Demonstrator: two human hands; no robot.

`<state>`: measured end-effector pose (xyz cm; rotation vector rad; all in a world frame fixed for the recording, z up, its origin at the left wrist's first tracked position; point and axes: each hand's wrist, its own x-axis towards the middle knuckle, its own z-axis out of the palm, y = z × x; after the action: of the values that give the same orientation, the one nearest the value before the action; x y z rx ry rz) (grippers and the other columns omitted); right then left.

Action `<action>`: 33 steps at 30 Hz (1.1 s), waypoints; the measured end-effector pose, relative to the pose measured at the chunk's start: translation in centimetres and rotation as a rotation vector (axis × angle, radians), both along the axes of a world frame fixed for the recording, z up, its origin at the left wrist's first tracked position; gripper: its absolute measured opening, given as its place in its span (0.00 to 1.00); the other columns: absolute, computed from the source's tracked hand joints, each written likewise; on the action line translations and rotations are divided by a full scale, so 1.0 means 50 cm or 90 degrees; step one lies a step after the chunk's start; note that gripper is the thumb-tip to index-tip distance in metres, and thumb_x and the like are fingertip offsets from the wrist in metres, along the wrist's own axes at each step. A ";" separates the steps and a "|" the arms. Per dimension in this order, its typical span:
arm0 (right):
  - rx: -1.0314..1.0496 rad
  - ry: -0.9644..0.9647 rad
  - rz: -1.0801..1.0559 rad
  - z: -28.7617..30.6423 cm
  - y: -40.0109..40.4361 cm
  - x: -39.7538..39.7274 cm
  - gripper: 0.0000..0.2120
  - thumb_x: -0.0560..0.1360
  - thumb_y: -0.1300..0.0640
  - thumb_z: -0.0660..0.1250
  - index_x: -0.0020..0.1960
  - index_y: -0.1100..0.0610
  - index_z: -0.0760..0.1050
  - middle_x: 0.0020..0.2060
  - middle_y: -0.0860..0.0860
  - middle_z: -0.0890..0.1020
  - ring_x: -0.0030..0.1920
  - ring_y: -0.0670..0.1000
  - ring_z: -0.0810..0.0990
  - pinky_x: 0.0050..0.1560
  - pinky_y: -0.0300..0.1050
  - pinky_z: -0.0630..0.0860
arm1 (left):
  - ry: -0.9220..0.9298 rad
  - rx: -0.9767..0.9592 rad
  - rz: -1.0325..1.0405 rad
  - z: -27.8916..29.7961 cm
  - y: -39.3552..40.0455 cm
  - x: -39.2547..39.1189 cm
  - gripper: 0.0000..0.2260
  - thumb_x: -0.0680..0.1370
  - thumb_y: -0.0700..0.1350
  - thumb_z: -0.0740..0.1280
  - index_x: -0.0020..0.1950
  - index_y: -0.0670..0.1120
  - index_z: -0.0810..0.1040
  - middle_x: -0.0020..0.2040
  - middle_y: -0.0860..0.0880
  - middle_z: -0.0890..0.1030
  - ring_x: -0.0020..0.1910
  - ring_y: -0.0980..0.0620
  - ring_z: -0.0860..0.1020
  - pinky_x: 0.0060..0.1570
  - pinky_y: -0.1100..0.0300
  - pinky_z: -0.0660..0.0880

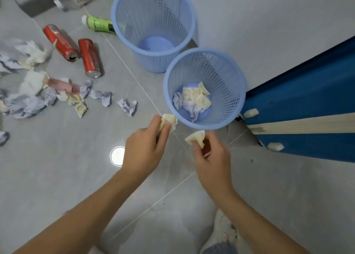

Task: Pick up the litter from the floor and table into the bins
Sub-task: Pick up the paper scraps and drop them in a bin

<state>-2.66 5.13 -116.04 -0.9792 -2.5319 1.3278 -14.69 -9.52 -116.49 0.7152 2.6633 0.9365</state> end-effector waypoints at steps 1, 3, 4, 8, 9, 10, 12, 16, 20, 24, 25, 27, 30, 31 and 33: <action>-0.003 0.023 -0.037 0.034 0.023 -0.029 0.09 0.78 0.51 0.68 0.42 0.46 0.70 0.34 0.46 0.76 0.33 0.46 0.74 0.31 0.34 0.68 | 0.009 0.024 0.010 0.035 0.030 -0.029 0.10 0.84 0.56 0.57 0.46 0.54 0.61 0.25 0.53 0.65 0.24 0.48 0.65 0.24 0.57 0.64; 0.011 0.052 -0.091 0.083 0.076 -0.088 0.08 0.77 0.50 0.70 0.43 0.46 0.71 0.34 0.44 0.78 0.35 0.43 0.76 0.34 0.34 0.70 | -0.005 0.051 0.000 0.086 0.092 -0.079 0.10 0.84 0.55 0.58 0.47 0.53 0.62 0.27 0.53 0.68 0.27 0.45 0.70 0.27 0.51 0.69; 0.015 0.052 -0.103 0.098 0.104 -0.116 0.07 0.76 0.50 0.71 0.45 0.47 0.72 0.34 0.43 0.79 0.36 0.42 0.77 0.36 0.36 0.72 | -0.032 0.047 -0.017 0.104 0.120 -0.100 0.10 0.84 0.57 0.59 0.49 0.52 0.65 0.29 0.52 0.72 0.31 0.44 0.74 0.30 0.49 0.72; 0.039 -0.076 -0.118 0.125 0.179 -0.168 0.19 0.74 0.45 0.74 0.60 0.50 0.73 0.36 0.43 0.79 0.41 0.49 0.79 0.44 0.50 0.77 | -0.123 -0.042 -0.043 0.137 0.165 -0.148 0.24 0.79 0.68 0.57 0.69 0.55 0.67 0.37 0.51 0.81 0.41 0.45 0.80 0.41 0.49 0.76; 0.065 -0.083 -0.116 0.129 0.178 -0.165 0.17 0.74 0.46 0.73 0.60 0.50 0.73 0.35 0.44 0.78 0.40 0.50 0.79 0.44 0.51 0.78 | -0.118 -0.036 -0.021 0.136 0.153 -0.149 0.23 0.80 0.67 0.57 0.68 0.55 0.67 0.35 0.51 0.80 0.40 0.46 0.80 0.39 0.49 0.76; 0.092 -0.073 -0.099 0.131 0.166 -0.156 0.13 0.75 0.49 0.71 0.57 0.49 0.74 0.34 0.44 0.78 0.38 0.50 0.79 0.43 0.51 0.79 | -0.108 -0.025 0.007 0.129 0.131 -0.147 0.20 0.80 0.65 0.56 0.65 0.56 0.68 0.33 0.52 0.79 0.38 0.47 0.80 0.36 0.50 0.74; 0.127 -0.038 -0.007 0.117 0.109 -0.126 0.04 0.76 0.53 0.68 0.49 0.46 0.74 0.31 0.44 0.77 0.33 0.45 0.76 0.35 0.48 0.77 | -0.089 -0.029 0.056 0.101 0.070 -0.134 0.13 0.80 0.62 0.56 0.57 0.56 0.70 0.30 0.52 0.77 0.34 0.52 0.78 0.31 0.55 0.68; 0.066 -0.124 0.314 0.026 -0.046 -0.079 0.06 0.76 0.53 0.65 0.53 0.46 0.73 0.44 0.43 0.76 0.35 0.45 0.73 0.37 0.46 0.75 | -0.131 -0.190 0.082 -0.011 -0.071 -0.129 0.11 0.80 0.55 0.59 0.60 0.54 0.72 0.42 0.53 0.80 0.45 0.47 0.79 0.37 0.55 0.69; 0.101 -0.291 0.422 -0.128 -0.106 -0.114 0.21 0.76 0.55 0.65 0.68 0.47 0.67 0.65 0.49 0.68 0.51 0.57 0.80 0.44 0.49 0.76 | -0.172 -0.347 0.034 -0.128 -0.160 -0.162 0.20 0.80 0.55 0.62 0.71 0.53 0.68 0.61 0.46 0.73 0.60 0.41 0.74 0.50 0.47 0.77; 0.175 -0.354 0.376 -0.258 -0.106 -0.172 0.31 0.77 0.57 0.65 0.77 0.45 0.60 0.77 0.52 0.57 0.60 0.61 0.78 0.53 0.53 0.78 | -0.114 -0.376 -0.019 -0.226 -0.183 -0.200 0.26 0.78 0.53 0.64 0.76 0.57 0.62 0.71 0.44 0.66 0.65 0.39 0.69 0.48 0.46 0.77; 0.197 -0.363 0.358 -0.285 -0.102 -0.186 0.32 0.77 0.58 0.65 0.77 0.44 0.58 0.78 0.53 0.55 0.61 0.61 0.78 0.53 0.54 0.78 | -0.103 -0.370 -0.030 -0.248 -0.181 -0.209 0.28 0.78 0.53 0.65 0.77 0.58 0.61 0.72 0.44 0.64 0.65 0.38 0.69 0.47 0.46 0.77; 0.261 -0.355 0.331 -0.331 -0.094 -0.209 0.35 0.75 0.59 0.67 0.77 0.44 0.56 0.77 0.55 0.55 0.62 0.63 0.76 0.51 0.55 0.79 | -0.075 -0.341 -0.055 -0.292 -0.167 -0.222 0.31 0.78 0.51 0.66 0.78 0.60 0.59 0.74 0.43 0.61 0.65 0.36 0.69 0.45 0.45 0.77; 0.342 -0.347 0.315 -0.383 -0.074 -0.232 0.34 0.72 0.62 0.68 0.74 0.47 0.60 0.72 0.57 0.60 0.57 0.64 0.78 0.43 0.55 0.78 | -0.011 -0.336 -0.094 -0.350 -0.132 -0.236 0.32 0.78 0.50 0.66 0.78 0.61 0.57 0.76 0.43 0.58 0.65 0.37 0.69 0.43 0.44 0.78; 0.365 -0.352 0.316 -0.392 -0.067 -0.233 0.31 0.73 0.63 0.67 0.72 0.49 0.62 0.70 0.58 0.63 0.53 0.64 0.79 0.39 0.54 0.75 | -0.001 -0.339 -0.104 -0.366 -0.118 -0.238 0.30 0.78 0.50 0.66 0.77 0.60 0.59 0.75 0.43 0.60 0.64 0.37 0.69 0.42 0.45 0.78; 0.399 -0.348 0.329 -0.401 -0.059 -0.226 0.23 0.73 0.67 0.65 0.65 0.54 0.67 0.64 0.59 0.67 0.47 0.64 0.80 0.33 0.51 0.67 | -0.003 -0.346 -0.119 -0.391 -0.101 -0.238 0.22 0.79 0.47 0.65 0.72 0.52 0.67 0.69 0.42 0.64 0.60 0.37 0.69 0.40 0.46 0.78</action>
<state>-13.97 2.17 -136.10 -0.6237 -3.4362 0.2311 -26.60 -14.57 -136.05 0.7968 2.6017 0.1477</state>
